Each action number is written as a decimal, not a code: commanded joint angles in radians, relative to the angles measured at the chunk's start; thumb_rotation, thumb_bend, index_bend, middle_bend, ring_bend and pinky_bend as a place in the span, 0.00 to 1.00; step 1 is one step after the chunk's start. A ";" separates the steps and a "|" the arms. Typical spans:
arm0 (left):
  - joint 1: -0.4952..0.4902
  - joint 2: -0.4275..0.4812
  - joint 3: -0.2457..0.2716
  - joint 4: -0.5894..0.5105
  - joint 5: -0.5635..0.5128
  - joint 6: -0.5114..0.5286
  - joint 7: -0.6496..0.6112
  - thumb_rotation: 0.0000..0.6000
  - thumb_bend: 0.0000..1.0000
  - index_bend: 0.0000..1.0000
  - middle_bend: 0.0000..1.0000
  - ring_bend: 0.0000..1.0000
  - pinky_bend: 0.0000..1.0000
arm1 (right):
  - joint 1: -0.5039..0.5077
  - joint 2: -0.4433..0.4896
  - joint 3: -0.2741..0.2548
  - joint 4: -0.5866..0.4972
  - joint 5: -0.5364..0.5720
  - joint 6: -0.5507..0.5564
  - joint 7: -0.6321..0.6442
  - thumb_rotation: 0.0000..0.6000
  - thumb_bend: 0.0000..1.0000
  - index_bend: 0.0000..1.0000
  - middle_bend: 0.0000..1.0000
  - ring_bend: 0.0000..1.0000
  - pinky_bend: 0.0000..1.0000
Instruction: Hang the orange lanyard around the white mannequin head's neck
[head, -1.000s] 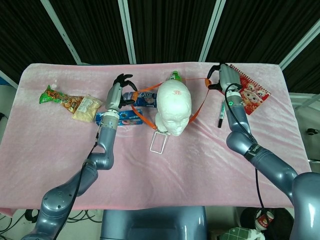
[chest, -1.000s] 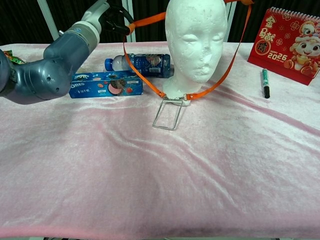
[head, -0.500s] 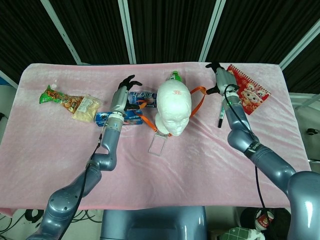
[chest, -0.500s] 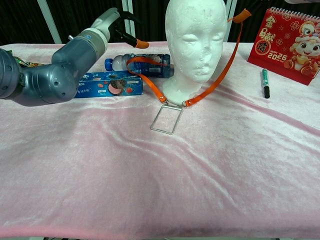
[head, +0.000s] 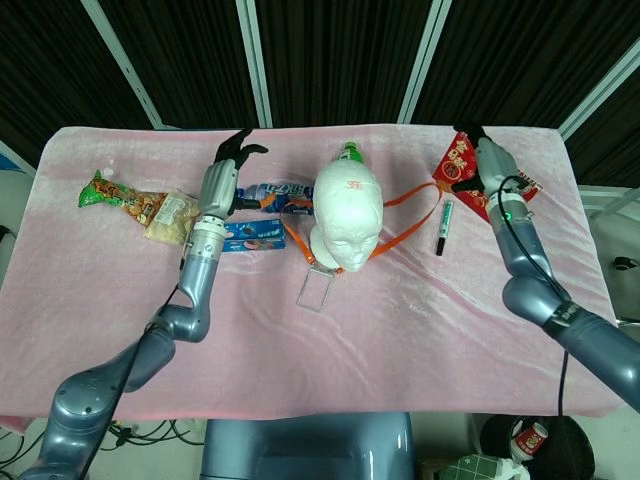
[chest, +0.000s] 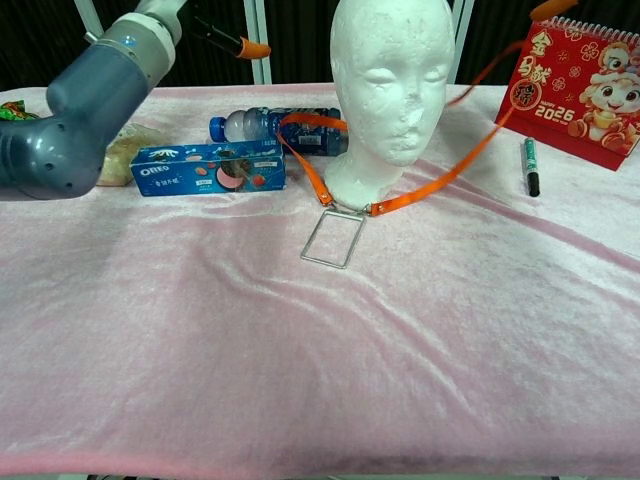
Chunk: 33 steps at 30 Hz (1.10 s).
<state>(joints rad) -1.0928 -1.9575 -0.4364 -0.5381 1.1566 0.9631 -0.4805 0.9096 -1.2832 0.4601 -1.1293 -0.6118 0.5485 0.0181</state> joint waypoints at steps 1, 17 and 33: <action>0.158 0.183 0.088 -0.305 0.053 0.096 0.135 1.00 0.15 0.27 0.05 0.00 0.00 | -0.148 0.148 -0.036 -0.200 -0.100 0.099 0.035 1.00 0.11 0.16 0.05 0.13 0.16; 0.528 0.615 0.255 -1.039 0.078 0.383 0.497 1.00 0.15 0.27 0.05 0.00 0.00 | -0.454 0.269 -0.227 -0.615 -0.340 0.472 -0.027 1.00 0.25 0.16 0.14 0.21 0.18; 0.856 0.740 0.430 -1.123 0.191 0.698 0.477 1.00 0.16 0.27 0.05 0.00 0.00 | -0.478 0.055 -0.359 -0.703 -0.493 0.636 -0.339 1.00 0.51 0.25 0.68 0.69 0.65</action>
<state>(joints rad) -0.2579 -1.2240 -0.0207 -1.6677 1.3373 1.6436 0.0154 0.4269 -1.1954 0.1200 -1.8206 -1.0895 1.1723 -0.2816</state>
